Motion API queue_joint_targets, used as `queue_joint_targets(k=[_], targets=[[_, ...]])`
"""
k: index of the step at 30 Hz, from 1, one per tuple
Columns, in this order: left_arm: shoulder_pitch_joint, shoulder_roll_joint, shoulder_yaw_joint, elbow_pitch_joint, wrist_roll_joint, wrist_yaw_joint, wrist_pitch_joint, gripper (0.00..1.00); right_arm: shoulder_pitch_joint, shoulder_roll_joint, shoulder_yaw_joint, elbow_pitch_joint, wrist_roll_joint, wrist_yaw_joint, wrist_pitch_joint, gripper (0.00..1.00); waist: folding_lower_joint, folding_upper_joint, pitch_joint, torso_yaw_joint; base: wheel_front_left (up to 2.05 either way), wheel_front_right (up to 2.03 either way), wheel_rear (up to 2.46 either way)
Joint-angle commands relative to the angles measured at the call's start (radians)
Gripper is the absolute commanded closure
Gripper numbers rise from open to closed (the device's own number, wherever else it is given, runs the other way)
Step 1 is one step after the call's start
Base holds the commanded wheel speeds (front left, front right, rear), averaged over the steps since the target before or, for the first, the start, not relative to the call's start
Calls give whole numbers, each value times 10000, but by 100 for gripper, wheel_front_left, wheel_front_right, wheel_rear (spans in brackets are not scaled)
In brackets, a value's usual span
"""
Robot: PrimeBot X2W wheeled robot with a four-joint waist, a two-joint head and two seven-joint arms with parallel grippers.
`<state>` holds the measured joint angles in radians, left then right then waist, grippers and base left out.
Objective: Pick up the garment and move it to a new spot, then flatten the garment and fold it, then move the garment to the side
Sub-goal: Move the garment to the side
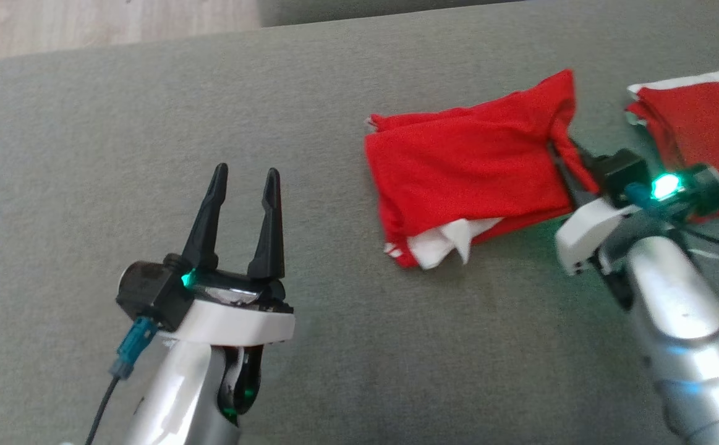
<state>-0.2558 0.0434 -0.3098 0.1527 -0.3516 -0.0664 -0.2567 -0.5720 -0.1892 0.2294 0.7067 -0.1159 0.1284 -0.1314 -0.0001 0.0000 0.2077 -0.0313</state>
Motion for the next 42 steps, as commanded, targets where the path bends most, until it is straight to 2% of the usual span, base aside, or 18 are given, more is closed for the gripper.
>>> queue_joint_targets(k=[1, 5, 6, 10, 16, 22, 28, 39, 40, 41, 42], targets=[[-152, 68, 184, -429, -78, 89, -51, 0, -99, -405, 199, -540, 29, 23, 113, 100, 1, 0, -37, -237, 0, 0, 0], [-254, 68, 151, -550, 6, 136, -51, 0, -142, -1414, 206, -1147, 241, 23, 525, 100, 1, 0, 159, -489, 0, 0, 0], [-254, 68, 151, -550, 6, 136, -51, 0, -142, -1414, 206, -1147, 241, 23, 525, 100, 1, 0, 159, -489, 0, 0, 0], [-393, 68, 262, -627, 81, 124, -51, 0, -278, -2499, 196, -1643, 421, 23, 930, 100, 1, 0, 538, -678, 0, 0, 0], [-632, 68, 366, -585, 186, 19, -51, 0, -338, -3944, -392, -2173, 633, 23, 1479, 100, 1, 0, 1046, -769, 0, 0, 0], [-749, 68, 402, -554, 95, -97, -51, 0, -319, -4809, -1175, -2193, 715, 23, 1955, 100, 1, 0, 1354, -796, 0, 0, 0], [-911, 68, 439, -583, 138, -154, -51, 0, -429, -4933, -1914, -1839, 527, 23, 2246, 100, 1, 0, 1720, -730, 0, 0, 0], [-1003, 68, 441, -533, 187, -203, -51, 0, -319, -4349, -3558, -1692, -202, 23, 2284, 100, 1, 0, 2364, -496, 0, 0, 0], [-1009, 68, 448, -532, 192, -207, -51, 0, -296, -4291, -3667, -1711, -230, 23, 2269, 59, 1, 0, 2384, -487, 0, 0, 0], [-1020, 68, 454, -527, 197, -211, -51, 0, -277, -4225, -3784, -1728, -237, 23, 2257, 0, 1, 0, 2397, -482, 0, 0, 0], [-1036, 68, 462, -518, 200, -214, -51, 0, -262, -4153, -3920, -1736, -238, 23, 2267, 0, 1, 0, 2404, -480, 0, 0, 0]])
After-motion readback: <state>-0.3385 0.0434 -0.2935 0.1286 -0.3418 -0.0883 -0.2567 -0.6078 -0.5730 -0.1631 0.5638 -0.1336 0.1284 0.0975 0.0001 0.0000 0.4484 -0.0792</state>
